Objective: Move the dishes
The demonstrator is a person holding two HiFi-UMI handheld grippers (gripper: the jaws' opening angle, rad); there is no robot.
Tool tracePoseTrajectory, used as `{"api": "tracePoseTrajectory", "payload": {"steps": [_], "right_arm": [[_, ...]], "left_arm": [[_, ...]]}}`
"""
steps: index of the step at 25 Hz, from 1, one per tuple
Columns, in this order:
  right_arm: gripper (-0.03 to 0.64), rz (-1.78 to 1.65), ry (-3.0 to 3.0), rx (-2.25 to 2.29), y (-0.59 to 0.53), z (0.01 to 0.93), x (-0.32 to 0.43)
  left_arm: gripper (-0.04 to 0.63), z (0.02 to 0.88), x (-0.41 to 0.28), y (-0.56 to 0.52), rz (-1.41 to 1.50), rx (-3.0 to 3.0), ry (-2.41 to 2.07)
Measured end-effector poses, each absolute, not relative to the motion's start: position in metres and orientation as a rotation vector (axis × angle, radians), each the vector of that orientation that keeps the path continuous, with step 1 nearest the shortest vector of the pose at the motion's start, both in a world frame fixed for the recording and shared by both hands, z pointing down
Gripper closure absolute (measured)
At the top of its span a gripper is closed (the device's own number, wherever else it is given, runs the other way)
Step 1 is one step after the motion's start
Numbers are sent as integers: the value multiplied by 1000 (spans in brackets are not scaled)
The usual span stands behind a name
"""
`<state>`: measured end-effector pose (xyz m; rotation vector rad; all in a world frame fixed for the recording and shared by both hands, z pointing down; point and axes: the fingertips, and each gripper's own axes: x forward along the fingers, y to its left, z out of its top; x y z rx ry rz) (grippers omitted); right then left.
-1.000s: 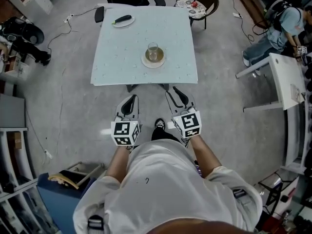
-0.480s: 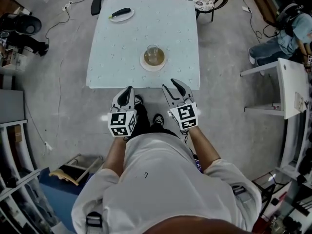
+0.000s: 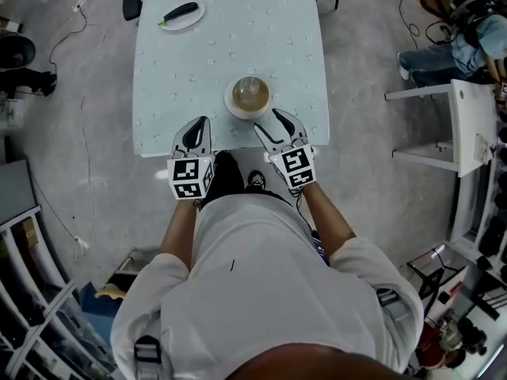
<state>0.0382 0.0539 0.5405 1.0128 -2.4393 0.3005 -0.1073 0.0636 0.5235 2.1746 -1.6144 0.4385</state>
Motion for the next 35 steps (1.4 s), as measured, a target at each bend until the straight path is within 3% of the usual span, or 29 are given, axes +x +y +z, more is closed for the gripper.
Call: {"api": "tracePoseTrajectory", "payload": {"steps": [15,35], "right_arm": [[324,362,-2290,1050,-5,596,10],[282,316,-2411,631,-44,628,-19]], "left_arm": [[575,603,-126,-6,595,2180,-1290],[575,621,-135,5,582,1884,-1527]]}}
